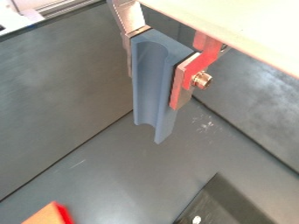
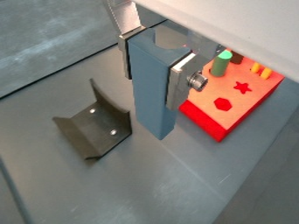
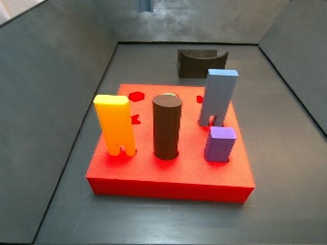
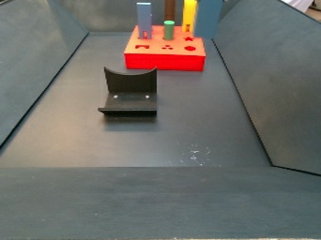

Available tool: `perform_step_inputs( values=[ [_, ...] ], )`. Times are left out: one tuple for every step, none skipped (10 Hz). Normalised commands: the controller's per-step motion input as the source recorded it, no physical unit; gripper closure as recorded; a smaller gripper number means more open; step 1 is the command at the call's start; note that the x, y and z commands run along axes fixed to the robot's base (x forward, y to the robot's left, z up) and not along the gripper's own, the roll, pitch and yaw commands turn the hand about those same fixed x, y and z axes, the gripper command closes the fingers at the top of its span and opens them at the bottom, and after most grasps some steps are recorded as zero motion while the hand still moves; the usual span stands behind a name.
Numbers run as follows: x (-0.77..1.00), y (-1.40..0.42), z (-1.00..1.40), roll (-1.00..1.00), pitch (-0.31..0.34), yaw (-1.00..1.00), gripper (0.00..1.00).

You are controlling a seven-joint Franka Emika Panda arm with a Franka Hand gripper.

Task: Pick up the arch object. Move up. Rotate the arch object. Move to above the board. Insert the arch object.
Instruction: Rotate the arch object.

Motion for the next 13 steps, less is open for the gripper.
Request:
perform_step_inputs(
  values=[
    [0.0,0.0,0.0,0.0,0.047,-1.0,1.0],
    [0.01,0.05,-0.01,0.0,0.047,-1.0,1.0],
    [0.01,0.05,0.0,-0.01,0.05,-1.0,1.0],
    [0.02,0.04,0.0,-0.01,0.052,-1.0,1.0],
    [0.02,0.03,0.0,-0.01,0.056,-1.0,1.0],
    [0.02,0.02,0.0,-0.01,0.063,-1.0,1.0],
    [0.02,0.02,0.01,-0.01,0.072,-1.0,1.0],
    [0.02,0.02,0.01,-0.01,0.078,-1.0,1.0],
    [0.03,0.02,0.01,-0.01,0.093,-1.0,1.0],
    [0.03,0.02,0.01,-0.01,0.102,-1.0,1.0],
    [0.03,0.02,0.01,-0.02,0.128,-1.0,1.0],
    [0.03,0.02,0.01,-0.02,0.145,-0.91,1.0],
    [0.04,0.02,0.02,-0.02,0.136,-0.56,1.0]
  ],
)
